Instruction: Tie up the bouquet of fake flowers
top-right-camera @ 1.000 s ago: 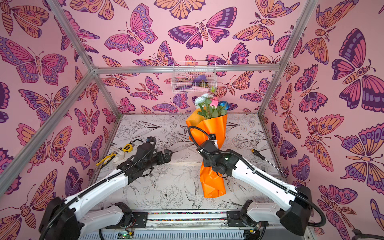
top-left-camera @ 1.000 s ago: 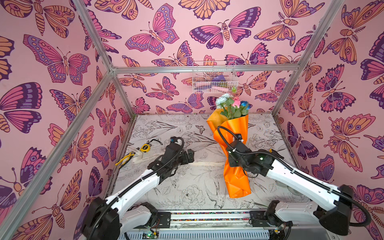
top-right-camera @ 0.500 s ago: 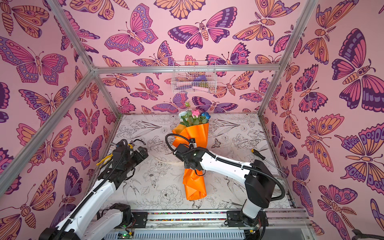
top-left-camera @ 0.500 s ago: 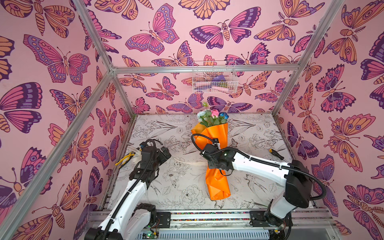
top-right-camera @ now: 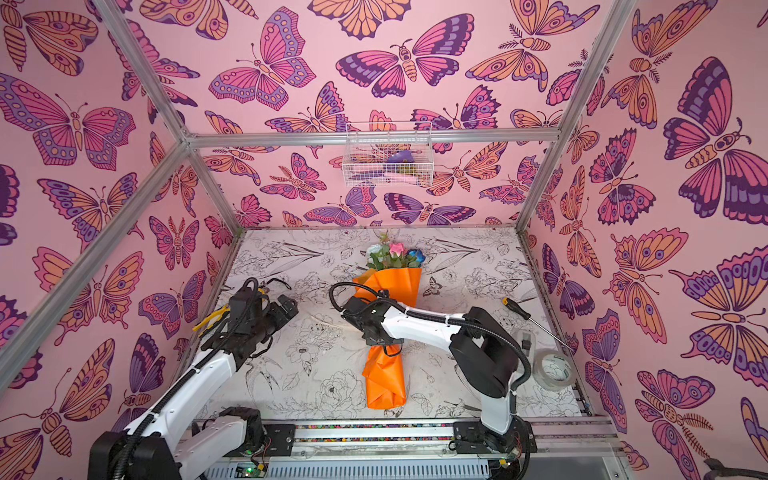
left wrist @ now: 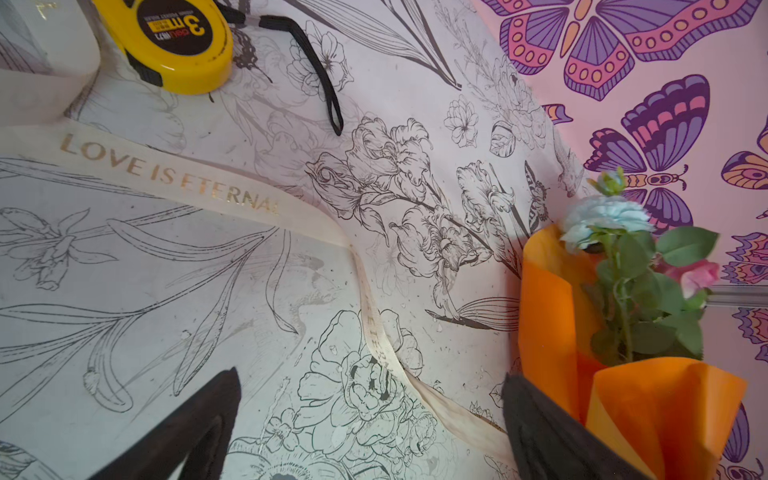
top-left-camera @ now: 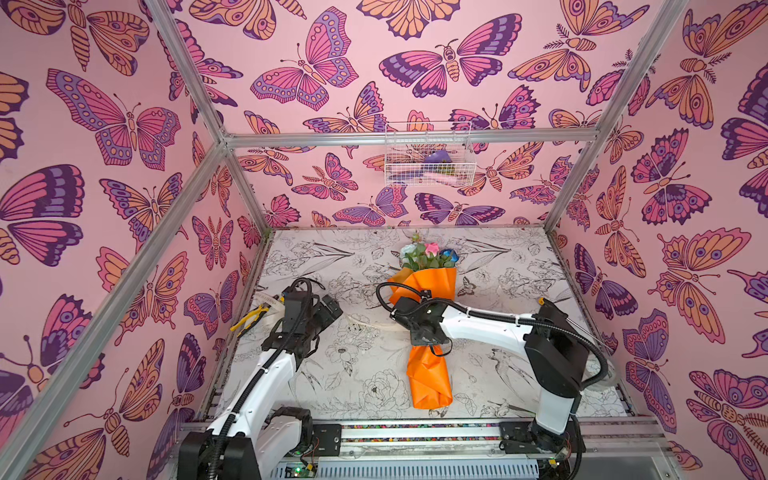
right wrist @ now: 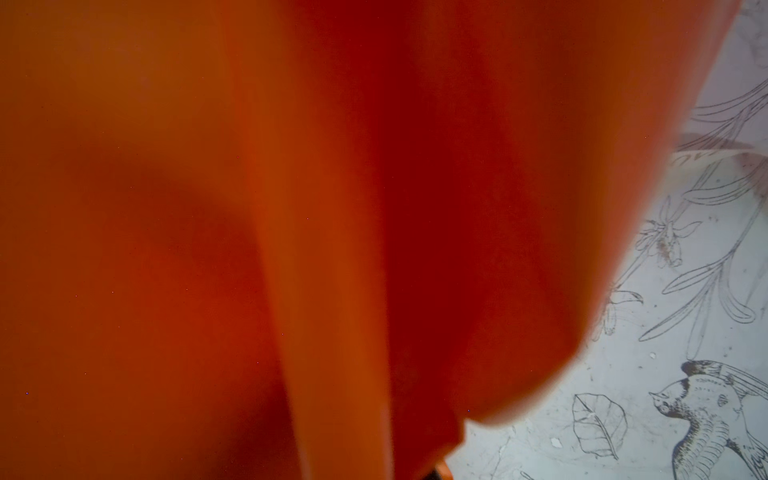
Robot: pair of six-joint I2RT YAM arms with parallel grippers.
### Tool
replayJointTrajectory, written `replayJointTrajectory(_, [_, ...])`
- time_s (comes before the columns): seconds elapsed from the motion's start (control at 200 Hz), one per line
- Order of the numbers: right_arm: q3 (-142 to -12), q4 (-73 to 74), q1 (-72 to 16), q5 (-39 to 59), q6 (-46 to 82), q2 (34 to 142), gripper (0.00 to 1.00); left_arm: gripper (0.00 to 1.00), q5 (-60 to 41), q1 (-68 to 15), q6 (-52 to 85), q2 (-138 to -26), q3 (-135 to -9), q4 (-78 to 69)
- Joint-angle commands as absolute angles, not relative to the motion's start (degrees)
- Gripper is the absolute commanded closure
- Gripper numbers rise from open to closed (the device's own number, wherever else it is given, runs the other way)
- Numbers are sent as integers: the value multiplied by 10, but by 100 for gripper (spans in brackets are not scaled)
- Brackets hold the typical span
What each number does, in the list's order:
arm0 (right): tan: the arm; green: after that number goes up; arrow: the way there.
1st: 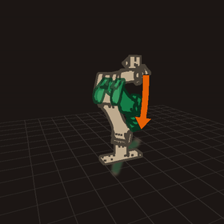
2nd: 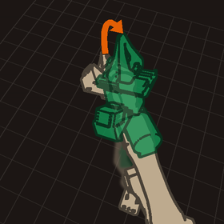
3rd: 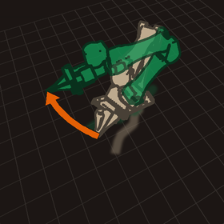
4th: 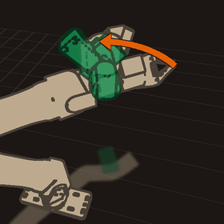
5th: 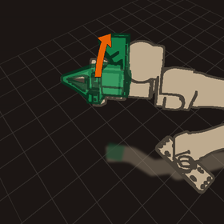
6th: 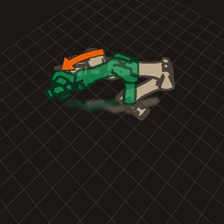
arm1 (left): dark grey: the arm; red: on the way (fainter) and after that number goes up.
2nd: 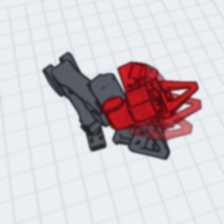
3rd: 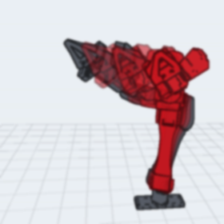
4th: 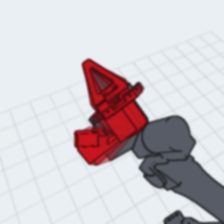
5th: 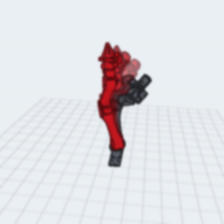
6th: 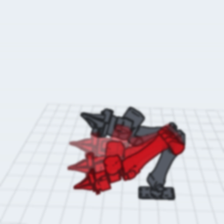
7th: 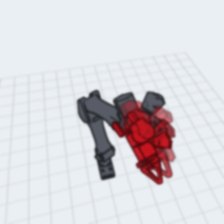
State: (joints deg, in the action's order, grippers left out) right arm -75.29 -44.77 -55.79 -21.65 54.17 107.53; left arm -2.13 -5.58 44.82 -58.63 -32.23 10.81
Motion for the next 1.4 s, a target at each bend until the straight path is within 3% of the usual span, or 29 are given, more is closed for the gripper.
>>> replayJointTrajectory(0.0, [-773,-448,-545,-220,552,1085,97,0,-20,-50,453,-585,-310,98])
replayJointTrajectory(0.34, [-769,-430,-523,-205,532,1115,91,6,-40,-19,483,-607,-309,94])
replayJointTrajectory(0.506, [-774,-425,-521,-188,524,1139,88,5,0,-6,552,-643,-312,99])
replayJointTrajectory(0.696, [-767,-423,-517,-181,521,1151,76,5,46,1,590,-702,-344,95])
replayJointTrajectory(0.941, [-766,-425,-516,-173,515,1154,54,11,73,4,665,-790,-417,141])
replayJointTrajectory(1.397, [-751,-430,-514,-180,518,1126,35,16,20,35,735,-952,-503,171])
